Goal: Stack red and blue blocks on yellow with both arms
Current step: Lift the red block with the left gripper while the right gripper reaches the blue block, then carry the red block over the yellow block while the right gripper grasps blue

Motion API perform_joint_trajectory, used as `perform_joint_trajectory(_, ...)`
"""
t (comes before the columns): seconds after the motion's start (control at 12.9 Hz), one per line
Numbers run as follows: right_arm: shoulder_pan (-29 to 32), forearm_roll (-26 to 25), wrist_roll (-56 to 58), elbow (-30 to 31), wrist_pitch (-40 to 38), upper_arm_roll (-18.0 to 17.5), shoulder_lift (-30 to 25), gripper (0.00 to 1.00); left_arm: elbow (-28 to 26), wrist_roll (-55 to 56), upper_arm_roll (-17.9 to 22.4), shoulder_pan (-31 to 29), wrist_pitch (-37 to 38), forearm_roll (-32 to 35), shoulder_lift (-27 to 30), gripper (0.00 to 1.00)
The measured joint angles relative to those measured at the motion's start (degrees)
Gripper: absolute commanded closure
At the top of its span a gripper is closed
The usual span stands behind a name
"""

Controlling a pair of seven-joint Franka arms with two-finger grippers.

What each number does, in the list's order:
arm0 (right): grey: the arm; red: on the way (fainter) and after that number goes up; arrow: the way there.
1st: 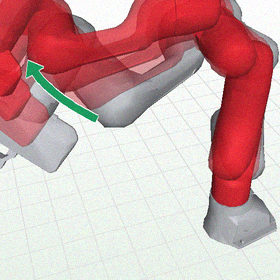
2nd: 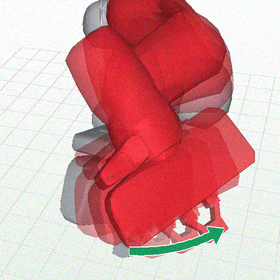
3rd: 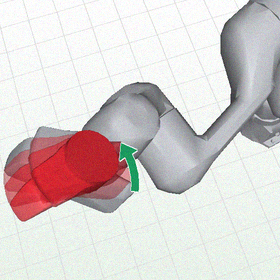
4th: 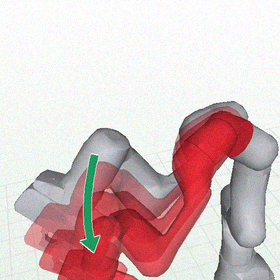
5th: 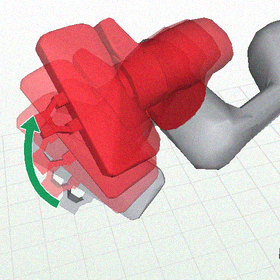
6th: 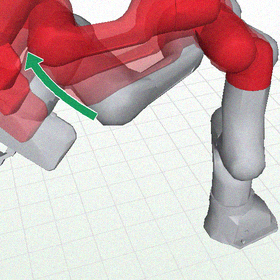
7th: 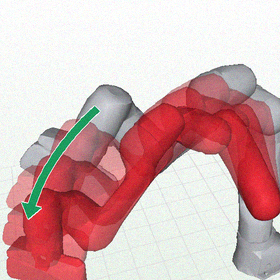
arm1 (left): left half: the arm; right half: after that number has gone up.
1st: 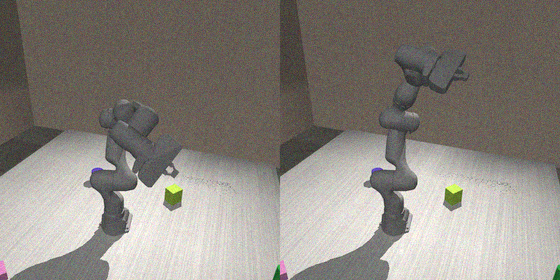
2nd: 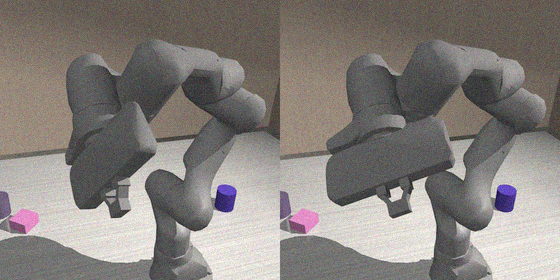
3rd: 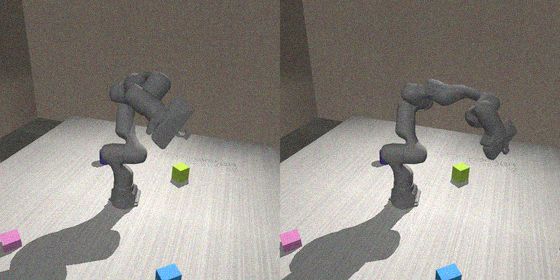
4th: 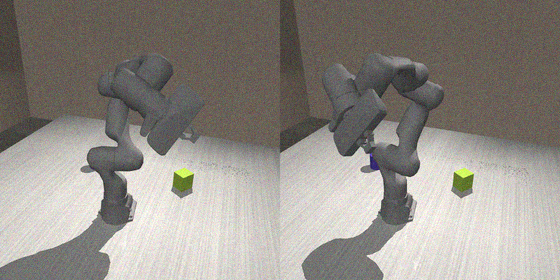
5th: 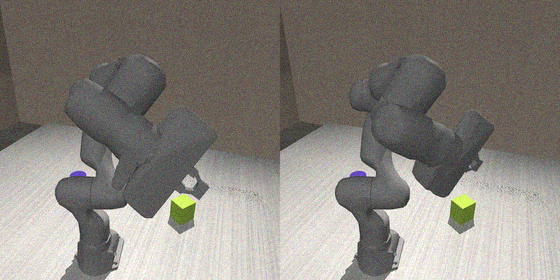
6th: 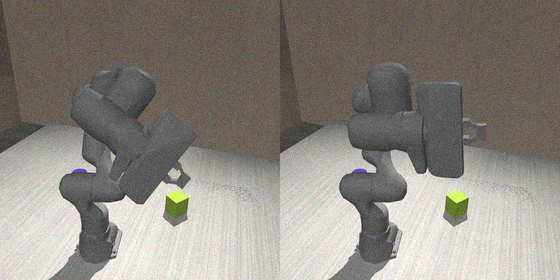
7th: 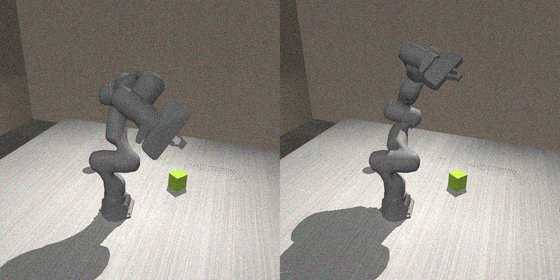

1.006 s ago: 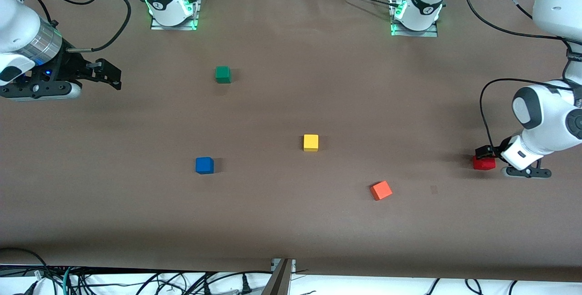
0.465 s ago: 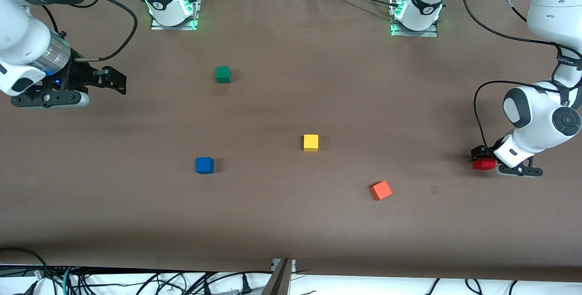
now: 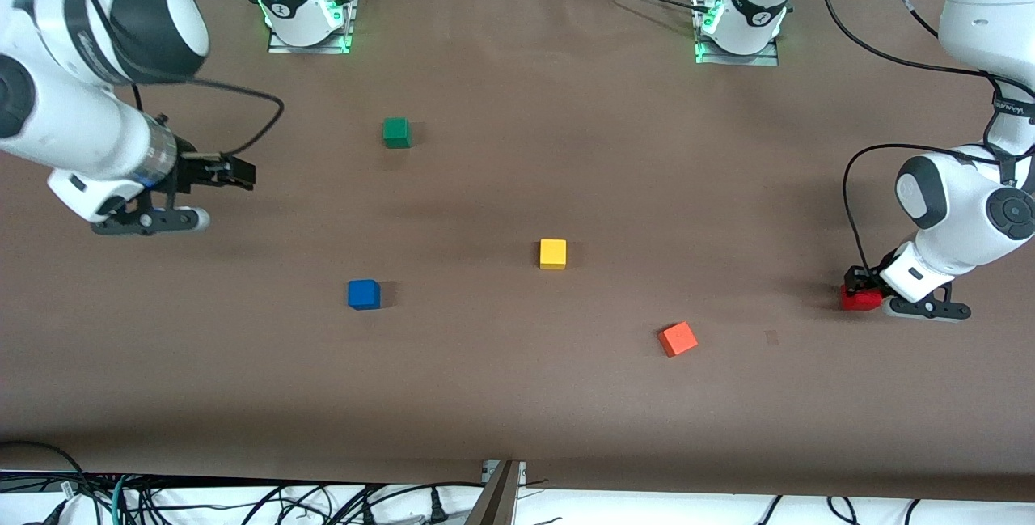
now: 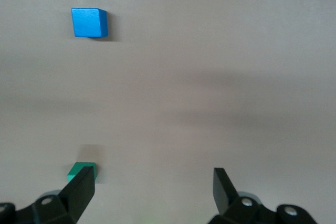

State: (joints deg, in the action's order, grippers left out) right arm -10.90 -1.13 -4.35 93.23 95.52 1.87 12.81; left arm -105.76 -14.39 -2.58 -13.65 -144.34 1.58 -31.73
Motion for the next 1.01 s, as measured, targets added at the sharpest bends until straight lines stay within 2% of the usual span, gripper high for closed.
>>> perform_joint_trajectory(0.31, -3.0, 2.0, -3.6, 0.1, 13.1, -0.4, 6.8, 0.00, 7.6, 18.6, -12.6, 2.2, 14.6, 0.0, 4.2, 1.00)
perform_joint_trajectory(0.39, -3.7, 3.2, -4.3, -0.1, 17.1, -0.4, 9.7, 0.00, 9.5, 22.9, -14.2, 4.6, 17.1, 0.0, 4.5, 1.00)
perform_joint_trajectory(0.54, -5.0, 4.2, -5.8, -3.6, 21.7, -0.4, 16.8, 0.00, 11.8, 29.6, -14.8, 12.2, 18.5, 0.1, 4.4, 1.00)
perform_joint_trajectory(0.77, -6.8, 4.3, -7.3, -11.0, 24.3, -0.5, 26.0, 0.00, 13.9, 37.3, -14.6, 23.2, 18.6, 0.1, 1.5, 1.00)
perform_joint_trajectory(1.01, -7.5, 4.3, -7.4, -12.2, 30.8, -0.5, 30.8, 0.01, 18.2, 43.9, -14.3, 29.0, 18.5, 0.1, -2.8, 1.00)
